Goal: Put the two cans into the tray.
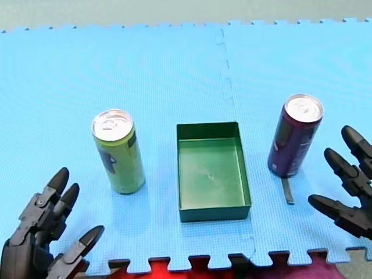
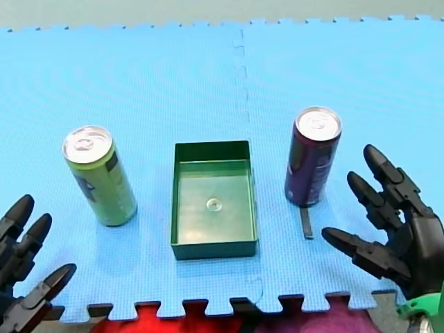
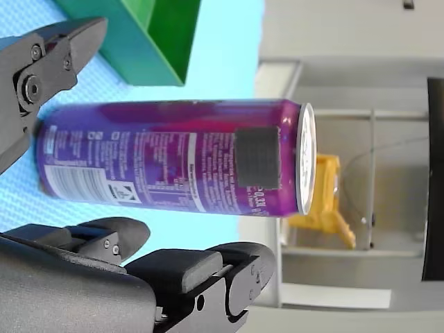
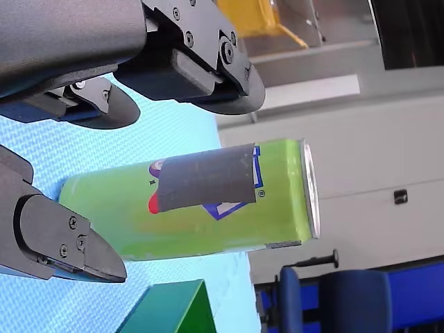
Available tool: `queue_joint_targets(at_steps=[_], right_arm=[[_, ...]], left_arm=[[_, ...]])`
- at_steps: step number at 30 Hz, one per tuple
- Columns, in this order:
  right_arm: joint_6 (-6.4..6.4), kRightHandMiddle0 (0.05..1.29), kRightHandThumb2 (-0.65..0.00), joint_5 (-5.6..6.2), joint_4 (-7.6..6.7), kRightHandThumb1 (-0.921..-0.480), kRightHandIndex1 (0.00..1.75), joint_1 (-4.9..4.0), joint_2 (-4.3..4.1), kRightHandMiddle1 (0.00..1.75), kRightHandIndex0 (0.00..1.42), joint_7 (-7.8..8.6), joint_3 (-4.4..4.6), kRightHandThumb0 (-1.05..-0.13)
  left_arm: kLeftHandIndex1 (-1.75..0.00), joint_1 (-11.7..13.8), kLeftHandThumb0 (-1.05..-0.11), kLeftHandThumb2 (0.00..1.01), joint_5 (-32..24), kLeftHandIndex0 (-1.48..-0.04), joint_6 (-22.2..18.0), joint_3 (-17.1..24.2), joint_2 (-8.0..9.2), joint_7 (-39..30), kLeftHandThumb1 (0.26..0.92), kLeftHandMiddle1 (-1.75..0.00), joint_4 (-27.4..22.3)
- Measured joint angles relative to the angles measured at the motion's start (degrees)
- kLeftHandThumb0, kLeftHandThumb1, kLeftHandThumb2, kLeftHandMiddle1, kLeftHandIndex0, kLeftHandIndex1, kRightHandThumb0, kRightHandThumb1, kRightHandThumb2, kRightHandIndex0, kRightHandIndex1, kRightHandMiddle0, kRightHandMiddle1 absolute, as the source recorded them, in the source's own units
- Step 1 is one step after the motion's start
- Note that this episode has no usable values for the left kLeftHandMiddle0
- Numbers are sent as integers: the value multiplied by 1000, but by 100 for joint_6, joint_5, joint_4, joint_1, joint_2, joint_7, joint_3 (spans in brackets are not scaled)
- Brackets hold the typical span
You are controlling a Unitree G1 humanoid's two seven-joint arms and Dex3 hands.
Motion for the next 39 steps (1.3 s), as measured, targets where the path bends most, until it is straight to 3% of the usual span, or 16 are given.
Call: queue_joint_targets(at_steps=[2, 7, 9, 19, 25, 28, 31, 34, 39], right_arm=[[53, 429, 0, 70, -1, -580, 12, -14, 11, 10, 461, 44, -18, -823], [372, 439, 0, 412, 5, -576, 14, -68, 16, 10, 475, 308, -117, -815], [435, 444, 0, 475, 4, -574, 14, -92, 19, 10, 481, 391, -138, -806], [463, 453, 0, 459, -37, -574, 10, -117, 38, 6, 493, 451, -174, -779], [401, 458, 0, 296, 23, -574, 8, -158, 52, 5, 498, 300, -170, -782], [279, 461, -1, 36, 272, -576, 7, -315, 43, 5, 498, 26, -157, -785], [119, 462, -1, -139, 626, -578, 5, -549, 2, 4, 497, -133, -156, -789], [-17, 461, -2, -252, 983, -581, 4, -759, -45, 3, 497, -215, -161, -800], [-232, 456, -4, -308, 1643, -589, 1, -1092, -107, 0, 495, -218, -202, -844]], left_arm=[[0, -10, -1048, 0, -35, -406, 37, 6, 0, -21, 737, -3, 5], [0, -19, -1048, 0, -101, -404, 138, 24, 1, -87, 724, -3, 4], [0, -44, -1048, 0, -110, -405, 154, 39, 3, -103, 720, -4, 19], [-3, -174, -1048, 0, -92, -410, 178, 93, 5, -112, 714, -6, 130], [-4, -196, -1048, 0, -84, -414, 195, 98, 5, -120, 714, -7, 146], [-4, -212, -1048, 0, -83, -416, 219, 101, 4, -122, 715, -8, 172], [-4, -219, -1048, 1, -78, -417, 238, 101, 2, -120, 716, -8, 171], [-5, -215, -1048, 3, -68, -419, 262, 98, 2, -118, 720, -9, 155], [-6, -185, -1048, 5, -90, -423, 297, 87, -2, -148, 725, -10, 45]])
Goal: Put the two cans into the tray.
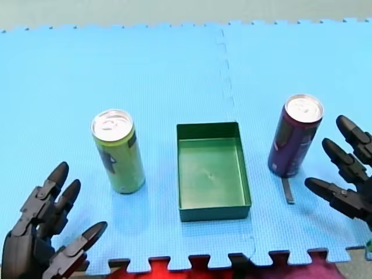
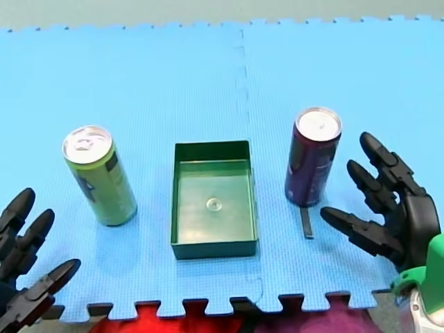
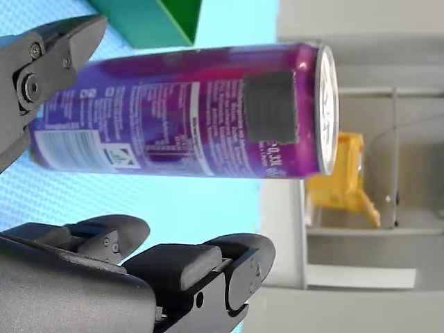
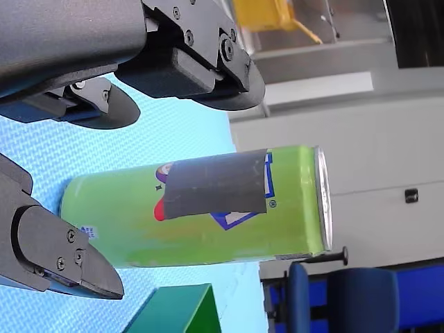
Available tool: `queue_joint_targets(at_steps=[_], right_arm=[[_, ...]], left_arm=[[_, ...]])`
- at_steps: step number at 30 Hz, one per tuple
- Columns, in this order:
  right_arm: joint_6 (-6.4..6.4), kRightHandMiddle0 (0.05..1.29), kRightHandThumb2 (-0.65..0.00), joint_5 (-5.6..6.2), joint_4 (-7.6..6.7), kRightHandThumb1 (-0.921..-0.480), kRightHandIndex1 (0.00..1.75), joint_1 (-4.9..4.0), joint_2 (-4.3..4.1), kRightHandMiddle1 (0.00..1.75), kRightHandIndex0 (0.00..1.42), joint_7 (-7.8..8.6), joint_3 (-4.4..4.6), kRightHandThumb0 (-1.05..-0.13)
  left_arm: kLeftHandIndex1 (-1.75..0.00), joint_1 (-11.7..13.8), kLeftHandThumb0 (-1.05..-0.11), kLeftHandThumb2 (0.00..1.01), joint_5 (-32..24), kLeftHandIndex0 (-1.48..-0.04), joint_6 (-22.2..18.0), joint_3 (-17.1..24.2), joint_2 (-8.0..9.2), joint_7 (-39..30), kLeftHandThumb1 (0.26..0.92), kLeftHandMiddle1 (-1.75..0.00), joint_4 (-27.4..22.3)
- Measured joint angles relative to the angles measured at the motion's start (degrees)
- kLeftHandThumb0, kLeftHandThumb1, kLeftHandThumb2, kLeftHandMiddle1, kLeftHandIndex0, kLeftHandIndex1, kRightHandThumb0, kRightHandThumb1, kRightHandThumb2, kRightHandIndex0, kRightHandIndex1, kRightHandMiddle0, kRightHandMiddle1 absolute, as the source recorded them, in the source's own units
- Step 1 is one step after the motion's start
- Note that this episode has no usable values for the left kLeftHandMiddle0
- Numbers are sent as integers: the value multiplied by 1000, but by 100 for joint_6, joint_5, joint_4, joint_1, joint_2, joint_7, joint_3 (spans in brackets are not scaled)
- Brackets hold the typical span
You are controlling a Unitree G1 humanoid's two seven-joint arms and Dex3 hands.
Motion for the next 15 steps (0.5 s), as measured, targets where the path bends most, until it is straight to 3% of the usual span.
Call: queue_joint_targets(at_steps=[3, 6, 10, 15], right_arm=[[-252, 452, -5, -15, 397, -596, 1, -204, -29, 0, 494, 39, -47, -875], [-443, 450, -5, -35, 577, -600, 0, -305, -31, 0, 493, 37, -65, -894], [-540, 449, -4, -85, 711, -605, 0, -393, -43, 0, 490, 4, -68, -911], [-562, 451, -3, -98, 839, -610, 0, -469, -69, 1, 489, 12, -80, -922]], left_arm=[[-8, 49, -1048, 7, -96, -429, 52, -13, -22, -68, 732, -11, -105], [-8, 83, -1048, 9, -112, -432, 97, -15, -37, -73, 737, -12, -160], [-8, 91, -1048, 10, -98, -435, 114, -13, -46, -58, 744, -13, -201], [-8, 101, -1048, 10, -61, -439, 115, -9, -52, -33, 749, -13, -209]])
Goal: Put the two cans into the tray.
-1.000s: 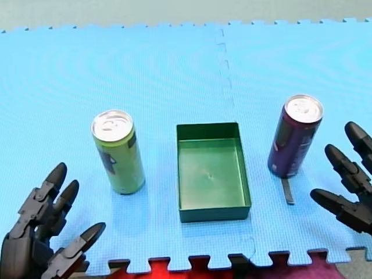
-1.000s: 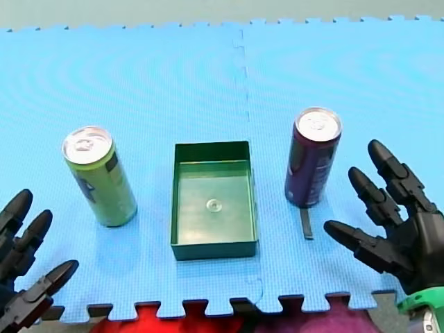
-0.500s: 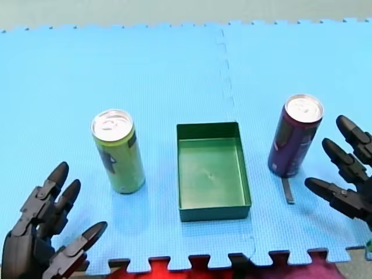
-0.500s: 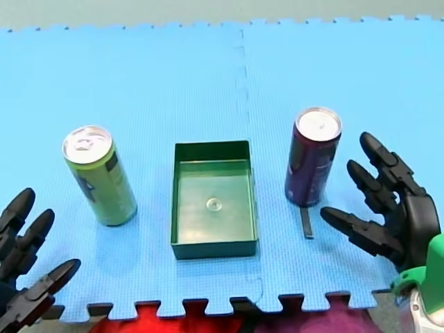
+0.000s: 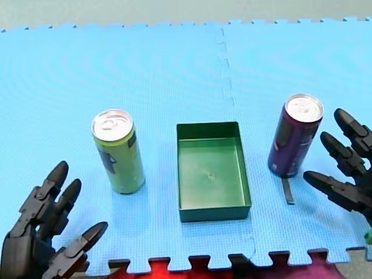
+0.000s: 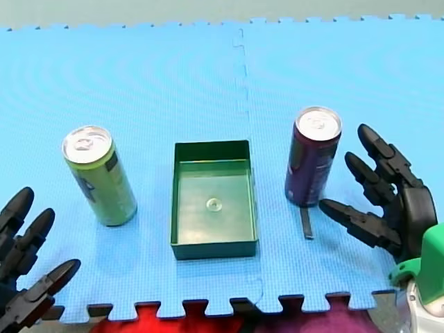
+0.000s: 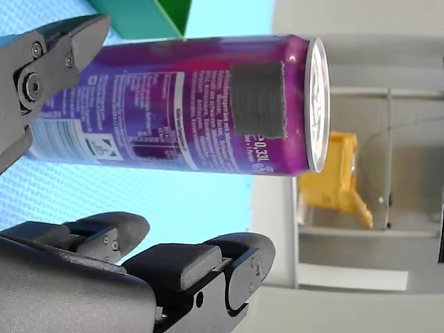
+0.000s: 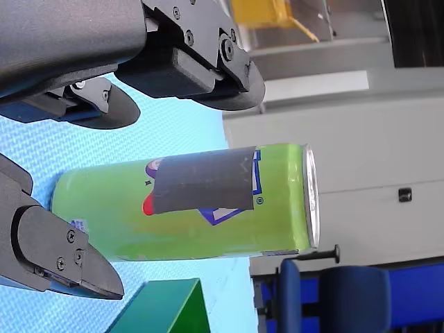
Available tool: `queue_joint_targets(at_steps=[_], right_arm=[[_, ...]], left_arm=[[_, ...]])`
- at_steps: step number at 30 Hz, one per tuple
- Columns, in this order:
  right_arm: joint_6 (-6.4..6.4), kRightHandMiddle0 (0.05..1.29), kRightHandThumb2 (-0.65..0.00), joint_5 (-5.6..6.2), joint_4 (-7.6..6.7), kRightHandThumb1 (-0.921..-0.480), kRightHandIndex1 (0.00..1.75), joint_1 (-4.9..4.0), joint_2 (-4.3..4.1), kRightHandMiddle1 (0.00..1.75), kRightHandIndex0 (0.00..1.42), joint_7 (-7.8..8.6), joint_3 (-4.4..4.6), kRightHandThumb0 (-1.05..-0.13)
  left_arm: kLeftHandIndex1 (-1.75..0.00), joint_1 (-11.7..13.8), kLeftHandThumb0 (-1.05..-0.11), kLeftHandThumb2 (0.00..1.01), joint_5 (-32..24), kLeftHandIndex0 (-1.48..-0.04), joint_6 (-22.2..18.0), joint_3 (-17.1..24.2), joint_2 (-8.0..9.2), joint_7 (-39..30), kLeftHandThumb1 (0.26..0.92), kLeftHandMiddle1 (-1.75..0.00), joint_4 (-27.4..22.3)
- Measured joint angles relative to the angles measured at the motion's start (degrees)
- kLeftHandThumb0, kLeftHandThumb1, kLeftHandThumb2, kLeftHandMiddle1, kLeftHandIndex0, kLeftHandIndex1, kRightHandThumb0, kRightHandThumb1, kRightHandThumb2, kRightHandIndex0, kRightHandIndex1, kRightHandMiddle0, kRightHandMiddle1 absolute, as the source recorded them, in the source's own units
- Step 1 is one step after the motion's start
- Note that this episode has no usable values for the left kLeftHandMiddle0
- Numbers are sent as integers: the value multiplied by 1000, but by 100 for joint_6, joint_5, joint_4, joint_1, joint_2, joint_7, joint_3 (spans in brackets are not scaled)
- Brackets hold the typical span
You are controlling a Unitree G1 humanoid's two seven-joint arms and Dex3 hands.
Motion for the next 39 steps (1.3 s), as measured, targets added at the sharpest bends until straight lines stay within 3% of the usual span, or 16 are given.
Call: queue_joint_targets(at_steps=[10, 22, 39], right_arm=[[5, 449, -4, -81, 127, -620, 0, -143, -14, 0, 487, -6, 17, -944], [384, 425, -4, -119, 165, -635, 0, -355, 24, 0, 472, 116, 88, -1004], [441, 420, -8, -290, 398, -659, 2, -594, 60, 1, 473, -128, 154, -1048]], left_arm=[[-8, -3, -1048, 8, 7, -446, 38, 20, 2, 16, 753, -14, -2], [-7, 4, -1048, 5, -7, -451, 4, 56, 0, -19, 757, -16, 64], [-5, 47, -1048, 5, -59, -455, -107, 100, 7, -102, 765, -5, 141]])
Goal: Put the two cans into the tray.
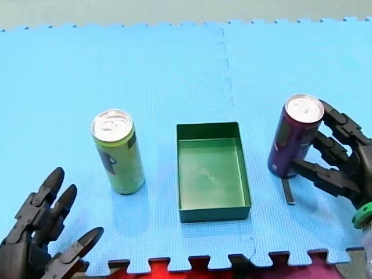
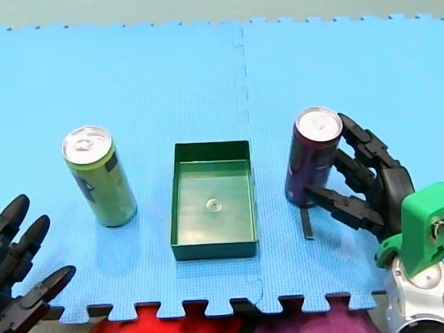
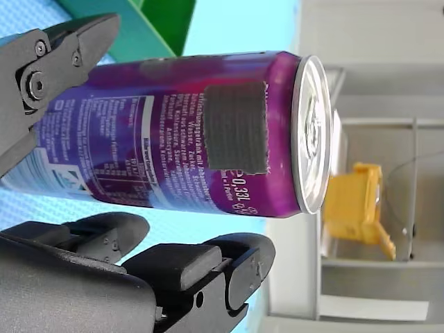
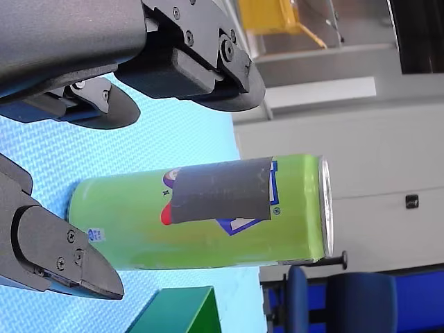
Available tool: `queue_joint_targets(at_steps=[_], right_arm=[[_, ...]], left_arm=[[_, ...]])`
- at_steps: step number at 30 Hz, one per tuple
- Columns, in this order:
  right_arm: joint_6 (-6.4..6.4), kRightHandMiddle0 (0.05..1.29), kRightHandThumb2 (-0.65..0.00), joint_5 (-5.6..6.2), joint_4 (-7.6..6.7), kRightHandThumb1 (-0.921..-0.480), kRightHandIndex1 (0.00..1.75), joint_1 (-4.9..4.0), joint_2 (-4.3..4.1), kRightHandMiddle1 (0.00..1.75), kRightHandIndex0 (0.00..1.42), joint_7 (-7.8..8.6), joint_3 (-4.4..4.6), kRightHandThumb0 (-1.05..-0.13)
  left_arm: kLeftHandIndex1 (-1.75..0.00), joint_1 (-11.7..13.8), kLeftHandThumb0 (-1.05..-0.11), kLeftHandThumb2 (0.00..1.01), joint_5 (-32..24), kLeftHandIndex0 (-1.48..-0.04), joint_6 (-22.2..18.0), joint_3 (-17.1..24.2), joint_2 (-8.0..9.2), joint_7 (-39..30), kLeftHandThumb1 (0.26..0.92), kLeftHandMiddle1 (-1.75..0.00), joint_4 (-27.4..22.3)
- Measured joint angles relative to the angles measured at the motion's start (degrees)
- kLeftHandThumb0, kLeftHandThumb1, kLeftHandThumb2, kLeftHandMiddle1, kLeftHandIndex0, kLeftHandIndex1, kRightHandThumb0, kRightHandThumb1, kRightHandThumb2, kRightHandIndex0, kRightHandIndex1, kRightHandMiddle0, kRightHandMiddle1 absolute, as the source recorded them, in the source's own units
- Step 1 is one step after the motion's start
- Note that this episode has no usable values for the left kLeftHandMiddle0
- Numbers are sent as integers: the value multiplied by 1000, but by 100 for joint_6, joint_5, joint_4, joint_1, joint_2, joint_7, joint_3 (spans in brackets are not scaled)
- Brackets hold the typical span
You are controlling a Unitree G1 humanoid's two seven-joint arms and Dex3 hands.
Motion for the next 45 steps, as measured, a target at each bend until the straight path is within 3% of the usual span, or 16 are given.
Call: queue_joint_targets(at_steps=[6, 12, 17, 22, 30, 35, 45], right_arm=[[0, 424, -10, -87, 68, -669, 5, -51, 23, 3, 480, -152, 34, -1048], [56, 428, -11, -238, 113, -678, 8, -115, 23, 4, 487, -413, 103, -1048], [121, 430, -11, -279, 135, -684, 8, -171, 27, 4, 490, -473, 125, -1048], [199, 431, -10, -290, 224, -687, 7, -243, 33, 4, 488, -470, 123, -1048], [374, 426, -9, -300, 439, -692, 2, -399, -6, 1, 481, -336, 104, -1048], [377, 424, -8, -314, 468, -695, 1, -460, -5, 0, 480, -337, 99, -1048], [391, 417, -7, -382, 472, -700, 0, -491, 5, 0, 475, -407, 122, -1048]], left_arm=[[-5, 13, -1048, 6, -110, -459, 1, 7, -4, -79, 769, -4, -15], [-8, 32, -1048, 10, -139, -468, -7, 22, -9, -112, 780, -4, -27], [-9, 37, -1048, 12, -117, -474, -33, 35, -14, -98, 790, -3, -33], [-9, 52, -1048, 13, -107, -479, -40, 38, -15, -96, 799, -3, -53], [-10, 128, -1048, 15, -107, -486, -24, 36, -11, -100, 812, -1, -203], [-9, 209, -1048, 14, -85, -490, 37, 21, -18, -61, 819, 0, -359], [-7, 277, -1048, 9, -72, -492, 217, 9, -8, -27, 821, -1, -498]])
